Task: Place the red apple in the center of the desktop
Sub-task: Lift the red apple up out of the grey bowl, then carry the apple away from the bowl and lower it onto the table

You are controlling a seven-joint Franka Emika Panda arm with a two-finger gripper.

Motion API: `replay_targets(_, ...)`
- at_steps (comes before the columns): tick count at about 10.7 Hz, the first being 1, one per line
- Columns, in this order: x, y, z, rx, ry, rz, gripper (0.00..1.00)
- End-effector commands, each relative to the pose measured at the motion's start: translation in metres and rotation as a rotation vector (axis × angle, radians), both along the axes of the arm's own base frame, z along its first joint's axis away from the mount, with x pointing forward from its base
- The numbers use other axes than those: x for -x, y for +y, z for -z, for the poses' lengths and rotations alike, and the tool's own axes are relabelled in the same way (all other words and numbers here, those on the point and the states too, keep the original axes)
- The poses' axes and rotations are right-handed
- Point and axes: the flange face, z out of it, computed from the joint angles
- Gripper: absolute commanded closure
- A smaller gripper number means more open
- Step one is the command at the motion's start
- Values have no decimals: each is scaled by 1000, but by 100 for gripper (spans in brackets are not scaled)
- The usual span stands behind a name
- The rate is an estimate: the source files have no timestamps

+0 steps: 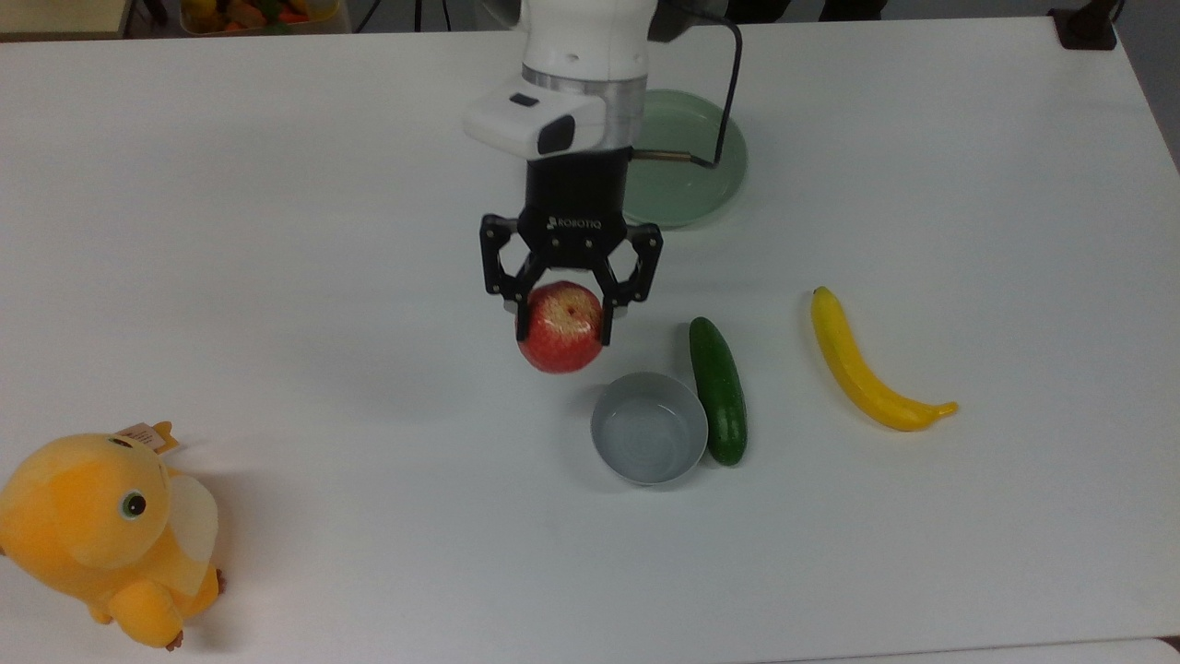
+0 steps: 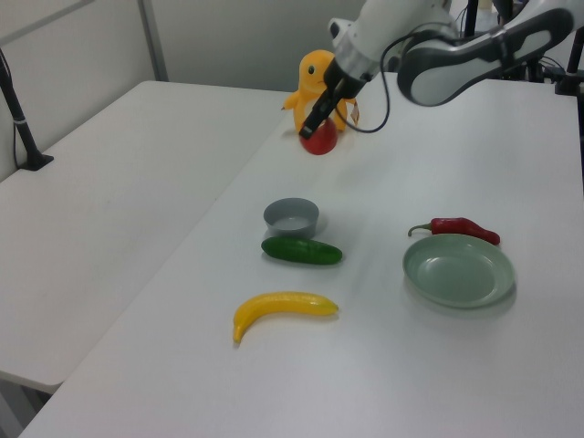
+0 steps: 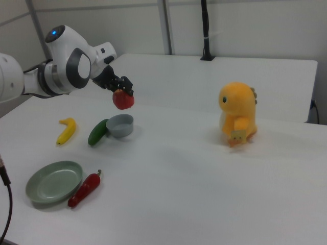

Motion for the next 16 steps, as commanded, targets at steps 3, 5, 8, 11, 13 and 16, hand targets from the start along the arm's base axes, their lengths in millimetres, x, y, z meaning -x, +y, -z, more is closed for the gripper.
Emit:
replay_targets(3,50,-35,-6,53,230,85,85)
replay_targets(5,55,-52,5,59,314,109,85)
replay_targets(8,67,-79,51,75,419,142,85)
replay_targets(11,77,-100,113,75,464,157,82)
replay_targets(13,77,-117,126,73,461,180,82)
replay_targets(16,75,-144,143,59,424,209,82)
